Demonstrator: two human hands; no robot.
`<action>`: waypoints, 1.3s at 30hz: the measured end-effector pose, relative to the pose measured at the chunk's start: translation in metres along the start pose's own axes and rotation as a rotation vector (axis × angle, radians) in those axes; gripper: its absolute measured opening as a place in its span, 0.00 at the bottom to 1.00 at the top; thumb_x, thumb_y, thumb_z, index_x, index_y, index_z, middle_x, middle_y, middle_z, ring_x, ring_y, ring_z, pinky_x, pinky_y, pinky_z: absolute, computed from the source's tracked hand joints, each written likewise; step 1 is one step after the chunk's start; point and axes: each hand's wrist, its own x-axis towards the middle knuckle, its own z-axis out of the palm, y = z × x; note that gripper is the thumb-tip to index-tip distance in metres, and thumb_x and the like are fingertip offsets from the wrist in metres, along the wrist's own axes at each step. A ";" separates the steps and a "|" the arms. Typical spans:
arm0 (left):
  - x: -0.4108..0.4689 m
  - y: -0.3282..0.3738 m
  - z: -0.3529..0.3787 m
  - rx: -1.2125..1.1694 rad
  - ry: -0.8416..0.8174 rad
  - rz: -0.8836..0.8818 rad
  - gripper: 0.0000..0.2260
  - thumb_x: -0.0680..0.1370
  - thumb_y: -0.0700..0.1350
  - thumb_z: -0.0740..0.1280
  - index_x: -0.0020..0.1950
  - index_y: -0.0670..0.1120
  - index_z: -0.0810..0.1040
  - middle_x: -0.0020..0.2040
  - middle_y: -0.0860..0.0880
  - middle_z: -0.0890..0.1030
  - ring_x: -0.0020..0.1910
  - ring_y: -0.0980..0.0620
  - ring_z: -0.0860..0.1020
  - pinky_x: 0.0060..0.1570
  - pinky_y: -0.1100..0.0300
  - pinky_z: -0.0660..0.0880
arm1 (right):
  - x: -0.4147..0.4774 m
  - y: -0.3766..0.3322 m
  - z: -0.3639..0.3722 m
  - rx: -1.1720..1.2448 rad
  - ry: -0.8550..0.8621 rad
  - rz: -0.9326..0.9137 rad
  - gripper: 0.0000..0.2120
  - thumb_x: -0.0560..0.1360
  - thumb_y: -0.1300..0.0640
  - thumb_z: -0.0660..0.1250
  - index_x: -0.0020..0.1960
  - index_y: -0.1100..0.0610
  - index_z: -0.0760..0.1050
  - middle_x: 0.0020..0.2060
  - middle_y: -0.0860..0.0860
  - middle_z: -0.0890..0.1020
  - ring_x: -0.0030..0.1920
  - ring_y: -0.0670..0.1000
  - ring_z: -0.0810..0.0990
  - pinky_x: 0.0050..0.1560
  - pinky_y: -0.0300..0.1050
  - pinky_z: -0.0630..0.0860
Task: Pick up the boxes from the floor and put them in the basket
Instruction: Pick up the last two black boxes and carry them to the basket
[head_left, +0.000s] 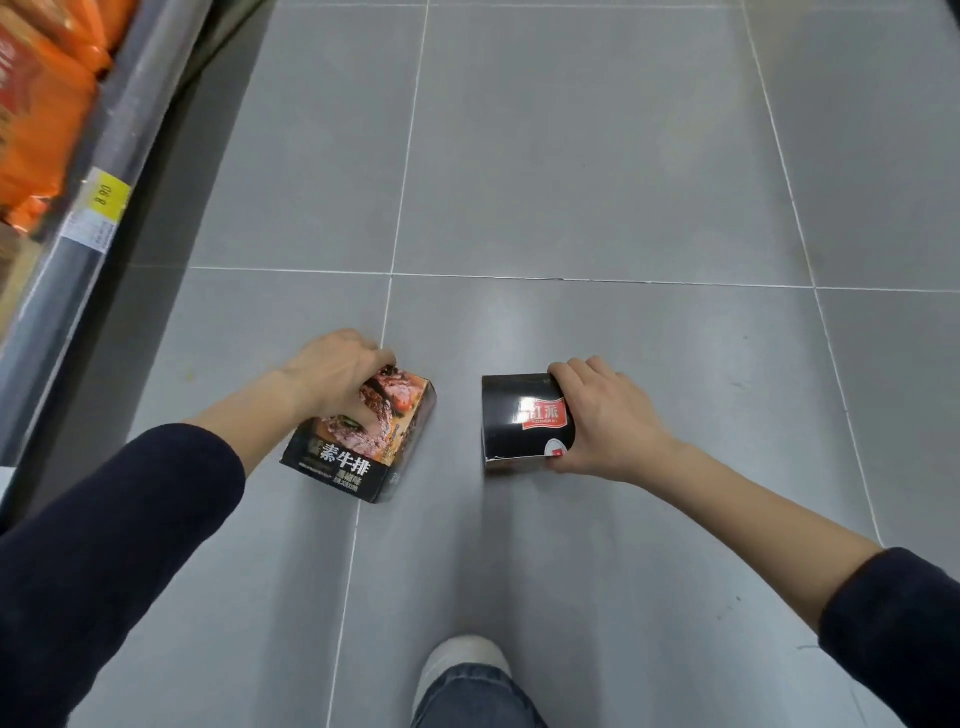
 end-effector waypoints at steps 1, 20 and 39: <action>-0.011 0.002 0.006 -0.026 0.008 -0.032 0.37 0.65 0.67 0.70 0.66 0.47 0.69 0.57 0.48 0.77 0.58 0.47 0.73 0.57 0.57 0.68 | 0.000 -0.001 0.000 -0.008 0.005 0.003 0.32 0.64 0.42 0.69 0.61 0.57 0.66 0.53 0.51 0.74 0.53 0.54 0.70 0.46 0.45 0.65; -0.114 0.086 0.095 -0.755 0.080 -0.569 0.38 0.63 0.65 0.73 0.66 0.49 0.69 0.56 0.47 0.70 0.62 0.47 0.66 0.56 0.50 0.70 | -0.002 -0.007 0.003 -0.027 0.026 0.047 0.31 0.62 0.46 0.73 0.58 0.59 0.67 0.53 0.53 0.75 0.53 0.56 0.70 0.43 0.46 0.66; -0.128 0.110 0.081 -0.766 -0.164 -0.290 0.52 0.47 0.74 0.65 0.64 0.46 0.67 0.52 0.52 0.61 0.56 0.54 0.61 0.58 0.59 0.67 | -0.006 -0.009 0.004 -0.020 0.019 0.088 0.32 0.61 0.45 0.73 0.58 0.58 0.66 0.53 0.53 0.74 0.54 0.56 0.69 0.45 0.46 0.67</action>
